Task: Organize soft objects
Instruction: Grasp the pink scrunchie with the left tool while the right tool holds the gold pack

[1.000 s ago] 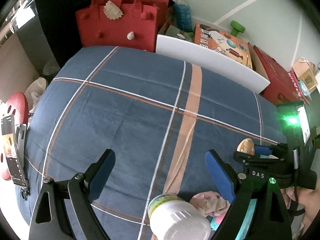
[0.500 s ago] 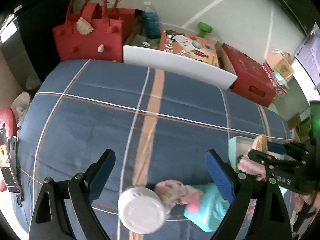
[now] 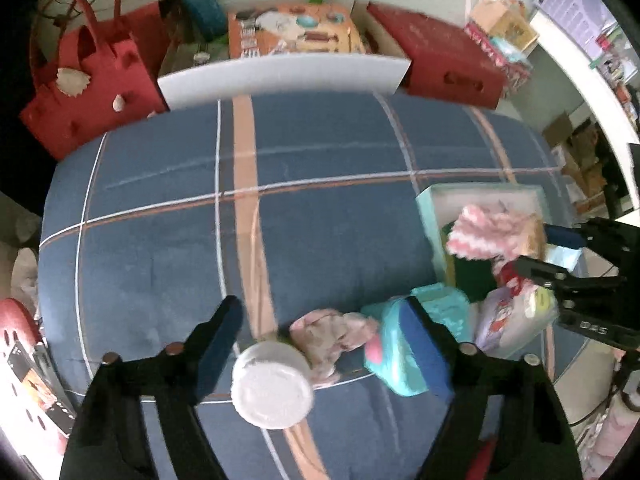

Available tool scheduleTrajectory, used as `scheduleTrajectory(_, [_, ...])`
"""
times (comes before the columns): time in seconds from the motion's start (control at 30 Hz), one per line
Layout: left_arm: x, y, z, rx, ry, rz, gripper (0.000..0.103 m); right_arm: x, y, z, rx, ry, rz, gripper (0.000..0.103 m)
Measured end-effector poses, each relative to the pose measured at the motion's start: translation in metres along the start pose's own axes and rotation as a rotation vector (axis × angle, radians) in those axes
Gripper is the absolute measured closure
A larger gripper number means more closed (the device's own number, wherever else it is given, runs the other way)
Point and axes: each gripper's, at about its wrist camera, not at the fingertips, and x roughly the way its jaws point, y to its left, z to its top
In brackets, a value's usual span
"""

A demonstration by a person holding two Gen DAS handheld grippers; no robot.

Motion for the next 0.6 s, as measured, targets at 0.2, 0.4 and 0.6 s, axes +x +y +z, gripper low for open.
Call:
scheduleTrajectory(0.2, [0.026,0.008,0.002,-0.01,0.127,-0.039,0.025,-0.002,-0.005,-0.004,0.001,0.008,-0.001,0.05])
scheduleTrajectory(0.4, [0.056,0.017,0.008,-0.044,0.223,-0.048,0.036,0.0,-0.009,-0.003,0.0,0.011,0.006,0.05])
scheduleTrajectory(0.6, [0.085,0.024,0.009,-0.06,0.32,-0.05,0.046,0.004,-0.01,-0.002,0.0,0.015,0.006,0.05])
